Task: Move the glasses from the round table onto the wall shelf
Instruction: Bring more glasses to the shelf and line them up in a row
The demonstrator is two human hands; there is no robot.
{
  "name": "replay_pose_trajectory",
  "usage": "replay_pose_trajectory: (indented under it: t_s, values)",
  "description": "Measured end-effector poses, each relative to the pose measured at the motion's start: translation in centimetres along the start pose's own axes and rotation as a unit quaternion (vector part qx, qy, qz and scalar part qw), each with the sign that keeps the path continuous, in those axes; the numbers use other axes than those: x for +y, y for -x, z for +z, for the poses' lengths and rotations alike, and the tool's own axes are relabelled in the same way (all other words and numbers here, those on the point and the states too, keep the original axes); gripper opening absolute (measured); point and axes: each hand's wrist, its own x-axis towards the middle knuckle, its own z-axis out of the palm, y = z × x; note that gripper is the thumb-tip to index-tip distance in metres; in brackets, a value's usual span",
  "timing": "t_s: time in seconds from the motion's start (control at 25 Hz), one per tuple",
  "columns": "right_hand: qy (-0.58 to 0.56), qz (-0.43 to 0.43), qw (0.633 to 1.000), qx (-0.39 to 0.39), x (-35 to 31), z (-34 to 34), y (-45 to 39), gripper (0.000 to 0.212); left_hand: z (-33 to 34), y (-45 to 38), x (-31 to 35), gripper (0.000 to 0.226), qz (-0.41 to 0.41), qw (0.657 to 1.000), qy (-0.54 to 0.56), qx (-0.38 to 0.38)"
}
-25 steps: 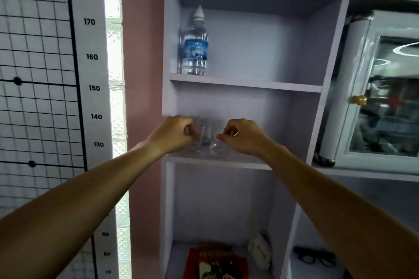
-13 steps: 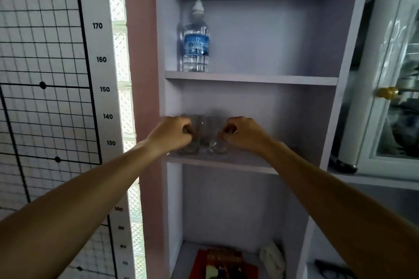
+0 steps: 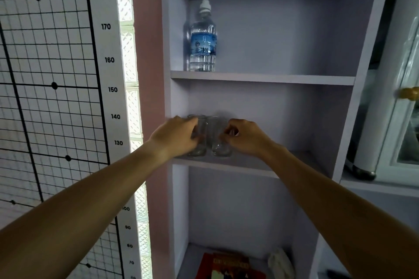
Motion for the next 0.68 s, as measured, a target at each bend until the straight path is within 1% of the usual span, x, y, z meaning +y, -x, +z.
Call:
replay_pose_trajectory:
  t_s: [0.12,0.2,0.36,0.52,0.68]
  values:
    - [-0.031,0.009,0.999,0.011,0.0,0.6,-0.2,0.021,-0.2,-0.1,-0.3,0.035,0.007,0.999,-0.035,0.014]
    - [-0.058,0.016,0.998,0.016,-0.1,0.8,-0.2,0.028,-0.3,-0.1,-0.4,0.041,0.009,0.999,-0.038,0.021]
    - [-0.100,0.022,0.995,0.000,-0.5,1.2,-0.2,0.035,0.2,-0.3,-0.5,0.040,-0.003,0.997,-0.059,0.053]
    - [-0.110,0.015,0.994,0.006,-1.0,1.6,-0.5,0.039,0.2,-0.4,-0.9,0.036,-0.014,0.997,-0.062,0.043]
    - [-0.106,0.013,0.994,0.020,-1.4,2.1,-0.9,0.047,0.3,-0.2,-1.0,0.039,-0.012,0.997,-0.056,0.049]
